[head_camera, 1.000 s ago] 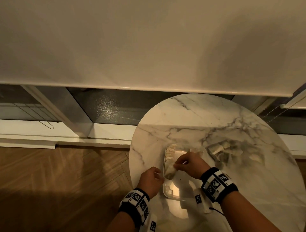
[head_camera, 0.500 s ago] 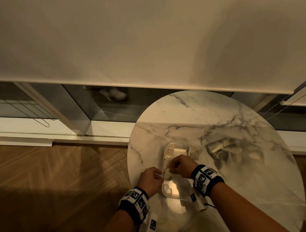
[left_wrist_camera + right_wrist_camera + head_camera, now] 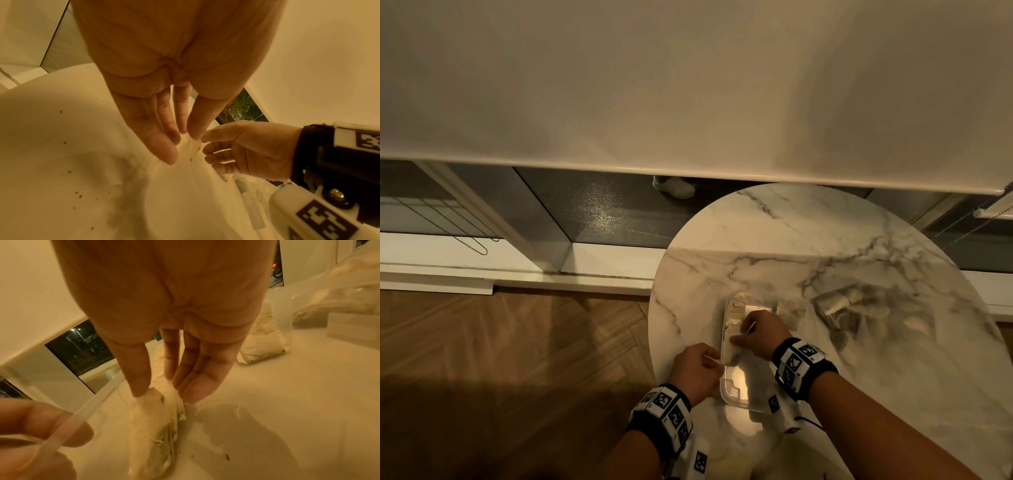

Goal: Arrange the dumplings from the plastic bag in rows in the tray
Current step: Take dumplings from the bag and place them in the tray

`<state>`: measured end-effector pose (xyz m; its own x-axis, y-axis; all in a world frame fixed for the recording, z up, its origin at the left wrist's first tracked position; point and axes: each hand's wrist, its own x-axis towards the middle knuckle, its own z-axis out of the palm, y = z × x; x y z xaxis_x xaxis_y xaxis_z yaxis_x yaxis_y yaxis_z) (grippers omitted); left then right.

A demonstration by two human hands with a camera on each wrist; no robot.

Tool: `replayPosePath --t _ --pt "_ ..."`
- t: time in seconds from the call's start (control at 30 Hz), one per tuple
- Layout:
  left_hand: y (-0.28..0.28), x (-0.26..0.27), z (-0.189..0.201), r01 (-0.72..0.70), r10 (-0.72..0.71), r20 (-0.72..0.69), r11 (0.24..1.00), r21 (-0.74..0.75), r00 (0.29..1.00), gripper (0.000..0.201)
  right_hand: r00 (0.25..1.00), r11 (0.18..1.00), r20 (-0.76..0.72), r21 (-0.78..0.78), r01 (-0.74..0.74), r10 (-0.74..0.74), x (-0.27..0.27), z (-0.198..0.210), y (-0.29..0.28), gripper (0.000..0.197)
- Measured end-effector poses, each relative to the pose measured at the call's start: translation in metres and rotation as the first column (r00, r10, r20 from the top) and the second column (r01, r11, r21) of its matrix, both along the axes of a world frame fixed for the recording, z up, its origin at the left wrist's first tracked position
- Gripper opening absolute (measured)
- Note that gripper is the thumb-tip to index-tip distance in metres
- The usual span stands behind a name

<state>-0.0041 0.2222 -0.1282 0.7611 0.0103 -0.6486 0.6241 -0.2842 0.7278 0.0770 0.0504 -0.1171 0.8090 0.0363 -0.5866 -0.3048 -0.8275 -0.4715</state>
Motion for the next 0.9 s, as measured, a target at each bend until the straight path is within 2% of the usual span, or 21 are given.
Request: replayPosePath --t 0.1,0.23,0.33,0.5,0.67,0.8,0.9 --pt "0.0 0.0 -0.001 -0.01 0.01 0.003 1.0 0.001 1.0 0.018 0.991 0.997 -0.128 -0.081 0.014 -0.024 -0.002 0.002 -0.001 0.04" --pt "0.0 0.0 0.001 -0.017 0.017 0.002 1.0 0.004 1.0 0.017 0.962 0.998 -0.274 -0.058 -0.021 0.005 -0.006 -0.004 0.004 0.052" --pt "0.0 0.0 -0.001 -0.011 0.011 0.0 1.0 0.001 1.0 0.016 0.971 0.993 -0.233 -0.089 -0.072 0.05 -0.006 -0.004 0.009 0.049" --pt "0.003 -0.001 0.0 0.051 -0.052 0.031 0.998 0.047 0.998 0.015 0.986 0.991 -0.157 -0.112 -0.071 0.053 -0.005 -0.002 0.01 0.021" --pt "0.002 -0.001 0.003 0.054 -0.055 0.03 0.997 0.053 0.998 0.017 0.993 0.994 -0.115 -0.101 -0.044 0.032 -0.008 0.007 -0.002 0.026" --pt "-0.002 -0.003 0.012 0.032 -0.039 0.066 0.995 0.094 0.997 0.024 0.995 0.995 -0.029 0.013 0.095 -0.094 -0.017 0.027 -0.022 0.023" --pt "-0.012 -0.004 0.03 -0.054 -0.001 0.246 0.975 0.216 0.969 0.029 0.97 0.958 0.06 0.185 0.219 -0.234 -0.036 0.053 -0.051 0.016"
